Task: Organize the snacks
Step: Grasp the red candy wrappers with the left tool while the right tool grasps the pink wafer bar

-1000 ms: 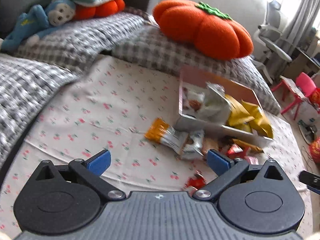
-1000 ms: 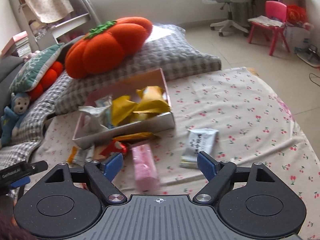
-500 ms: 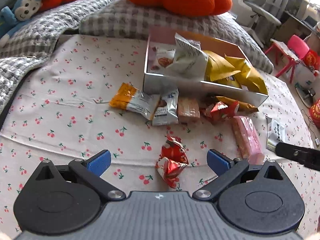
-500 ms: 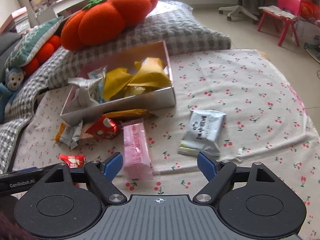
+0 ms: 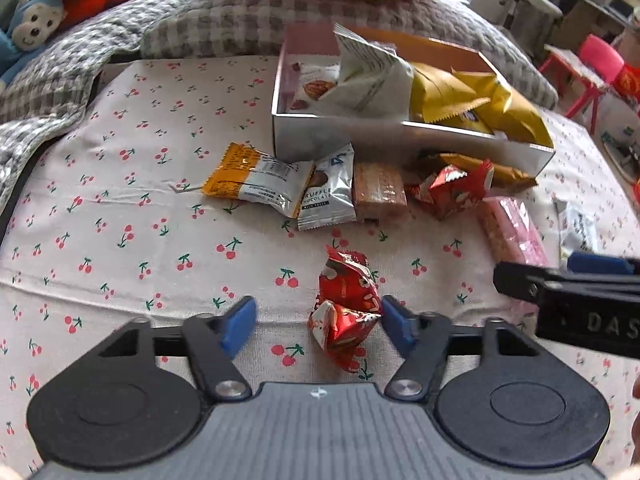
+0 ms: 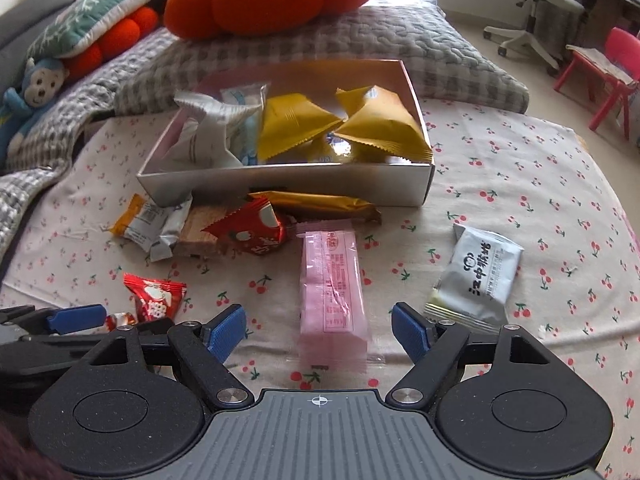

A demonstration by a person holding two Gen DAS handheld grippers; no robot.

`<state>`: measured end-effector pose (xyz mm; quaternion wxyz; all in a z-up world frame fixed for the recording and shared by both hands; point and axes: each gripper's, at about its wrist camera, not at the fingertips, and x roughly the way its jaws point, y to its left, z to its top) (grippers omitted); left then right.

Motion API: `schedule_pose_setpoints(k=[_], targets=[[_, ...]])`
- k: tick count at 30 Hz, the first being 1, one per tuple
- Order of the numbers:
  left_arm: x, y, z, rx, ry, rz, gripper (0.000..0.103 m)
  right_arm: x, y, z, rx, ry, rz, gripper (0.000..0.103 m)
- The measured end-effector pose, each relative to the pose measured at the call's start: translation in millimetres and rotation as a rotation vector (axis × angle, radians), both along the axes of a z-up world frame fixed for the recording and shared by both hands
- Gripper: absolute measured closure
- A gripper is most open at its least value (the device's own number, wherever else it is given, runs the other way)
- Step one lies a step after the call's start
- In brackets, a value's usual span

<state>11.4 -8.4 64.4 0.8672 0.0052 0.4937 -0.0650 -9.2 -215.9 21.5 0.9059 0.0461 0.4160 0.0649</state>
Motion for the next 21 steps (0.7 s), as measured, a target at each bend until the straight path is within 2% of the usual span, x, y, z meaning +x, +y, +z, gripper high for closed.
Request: schedule_pose_setpoints(k=[4,5,10,12,15,21], targets=[[0.4,-3.9,-1.1,0.029,-0.013,-0.016,0.065,8.2,4.3,-8.8,-0.025,0.022,-0.014,0.029],[0.1,-4.2,-0.4,0.03,-0.015,-0.022,0.073,9.7,4.8,-11.3,-0.028,0.032,-0.017,0.032],[0.5,-1.0,1.5,0.012,-0.013,-0.023,0.075,11.7,6.5,-17.7,-0.042,0.052,-0.025,0.051],[1.4,0.2,2.7,0.006,-0.015,-0.022,0.075,11.8,4.8,-16.5,-0.028,0.054,-0.032,0.062],[1.5,1.7,6.0,-0.002,-0.028,-0.019,0.075,12.1,-1.3,-15.4,0.007,0.065,-0.047,0.067],[1.3,4.5,10.0,-0.026,-0.031,-0.014,0.076,6.8,-6.3,-9.2,0.051,0.067,-0.051,0.07]])
